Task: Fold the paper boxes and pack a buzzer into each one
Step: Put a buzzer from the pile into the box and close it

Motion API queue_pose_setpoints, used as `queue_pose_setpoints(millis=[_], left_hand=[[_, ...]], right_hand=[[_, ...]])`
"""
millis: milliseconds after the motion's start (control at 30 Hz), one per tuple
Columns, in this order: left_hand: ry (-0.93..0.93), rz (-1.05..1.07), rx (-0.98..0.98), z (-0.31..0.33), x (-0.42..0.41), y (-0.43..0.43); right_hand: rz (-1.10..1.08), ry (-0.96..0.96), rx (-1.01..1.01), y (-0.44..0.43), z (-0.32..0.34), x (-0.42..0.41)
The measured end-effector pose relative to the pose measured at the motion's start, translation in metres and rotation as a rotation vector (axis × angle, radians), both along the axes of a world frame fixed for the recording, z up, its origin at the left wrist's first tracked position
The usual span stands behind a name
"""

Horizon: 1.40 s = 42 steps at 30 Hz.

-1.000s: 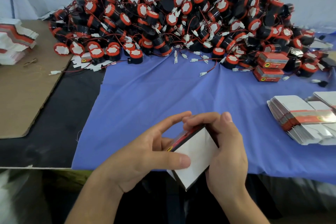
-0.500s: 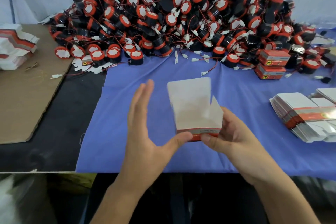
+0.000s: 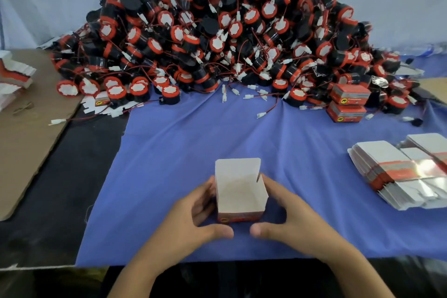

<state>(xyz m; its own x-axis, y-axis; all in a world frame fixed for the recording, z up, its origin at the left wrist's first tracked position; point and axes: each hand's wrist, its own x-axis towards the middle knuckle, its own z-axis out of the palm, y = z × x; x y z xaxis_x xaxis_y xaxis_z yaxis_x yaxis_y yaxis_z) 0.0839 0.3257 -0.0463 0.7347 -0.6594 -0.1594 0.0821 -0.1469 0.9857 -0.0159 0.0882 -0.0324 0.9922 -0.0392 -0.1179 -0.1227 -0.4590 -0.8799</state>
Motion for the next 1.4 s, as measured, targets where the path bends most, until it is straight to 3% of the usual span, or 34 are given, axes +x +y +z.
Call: queue_pose_setpoints(millis=[133, 267, 600, 833, 933, 1000, 1133, 1300, 1400], left_hand=[[0.13, 0.203, -0.169, 0.006, 0.006, 0.002], [0.249, 0.41, -0.366, 0.014, 0.034, -0.017], [0.24, 0.582, -0.328, 0.033, 0.177, -0.107], [0.163, 0.582, -0.254, 0.045, 0.287, -0.159], [0.202, 0.633, -0.247, 0.052, 0.318, -0.17], [0.261, 0.666, -0.255, 0.052, 0.329, -0.169], [0.394, 0.676, -0.472, 0.048, 0.325, -0.158], [0.341, 0.508, -0.529, 0.066, 0.292, -0.143], [0.295, 0.432, -0.522, 0.076, 0.257, -0.131]], right_hand=[[-0.202, -0.055, 0.453, -0.018, 0.012, 0.0], [-0.306, -0.047, 0.674, -0.027, 0.014, 0.044], [-0.375, -0.069, 0.686, -0.011, 0.025, 0.249], [-0.364, -0.166, 0.432, -0.008, 0.031, 0.38], [-0.395, -0.102, 0.364, -0.013, 0.031, 0.414], [-0.43, -0.084, 0.374, -0.015, 0.029, 0.421], [-0.495, -0.166, 0.438, -0.019, 0.032, 0.404], [-0.438, -0.21, 0.699, -0.027, 0.057, 0.347], [-0.355, -0.21, 0.72, -0.033, 0.072, 0.297]])
